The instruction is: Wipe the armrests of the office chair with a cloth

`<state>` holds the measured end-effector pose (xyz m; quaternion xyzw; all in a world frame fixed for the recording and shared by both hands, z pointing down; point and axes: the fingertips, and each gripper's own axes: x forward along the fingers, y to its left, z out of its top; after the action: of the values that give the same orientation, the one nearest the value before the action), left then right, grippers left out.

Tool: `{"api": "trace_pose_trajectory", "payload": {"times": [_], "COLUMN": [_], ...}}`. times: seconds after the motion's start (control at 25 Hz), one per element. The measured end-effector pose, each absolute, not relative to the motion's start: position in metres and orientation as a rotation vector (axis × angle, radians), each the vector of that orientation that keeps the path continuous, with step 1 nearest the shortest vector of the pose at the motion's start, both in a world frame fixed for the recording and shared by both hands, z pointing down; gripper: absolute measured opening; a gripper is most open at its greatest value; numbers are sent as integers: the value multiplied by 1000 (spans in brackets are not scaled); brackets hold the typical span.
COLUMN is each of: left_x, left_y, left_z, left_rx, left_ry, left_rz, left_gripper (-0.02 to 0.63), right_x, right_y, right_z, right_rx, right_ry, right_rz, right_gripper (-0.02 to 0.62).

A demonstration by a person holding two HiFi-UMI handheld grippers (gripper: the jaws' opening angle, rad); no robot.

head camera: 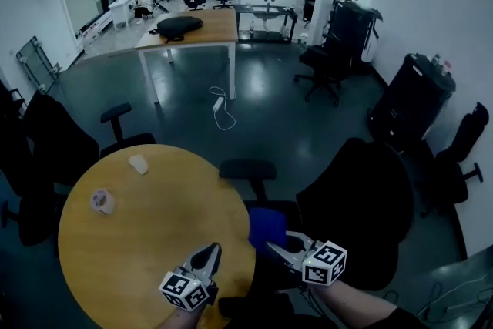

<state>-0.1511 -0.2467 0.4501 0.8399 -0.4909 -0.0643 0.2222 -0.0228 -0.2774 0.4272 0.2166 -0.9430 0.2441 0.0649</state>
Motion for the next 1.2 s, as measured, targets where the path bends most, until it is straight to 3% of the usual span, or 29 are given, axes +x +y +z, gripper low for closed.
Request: {"api": "trace_pose_trajectory", "payload": {"times": [0.68, 1.2], "left_x": [-36, 38], "left_y": [-126, -51], "left_z": [392, 369], "left_rx": [2230, 2286], "left_ry": [-1598, -1503], "left_rz": [-210, -207], "left_gripper": [12, 12], "right_x": [93, 147], "right_y": [-193, -124], "right_z": [408, 414], "right_rx": [456, 531], "right_ry": [-2960, -2965], "right_rz": [689, 713], "right_gripper": [92, 92]}}
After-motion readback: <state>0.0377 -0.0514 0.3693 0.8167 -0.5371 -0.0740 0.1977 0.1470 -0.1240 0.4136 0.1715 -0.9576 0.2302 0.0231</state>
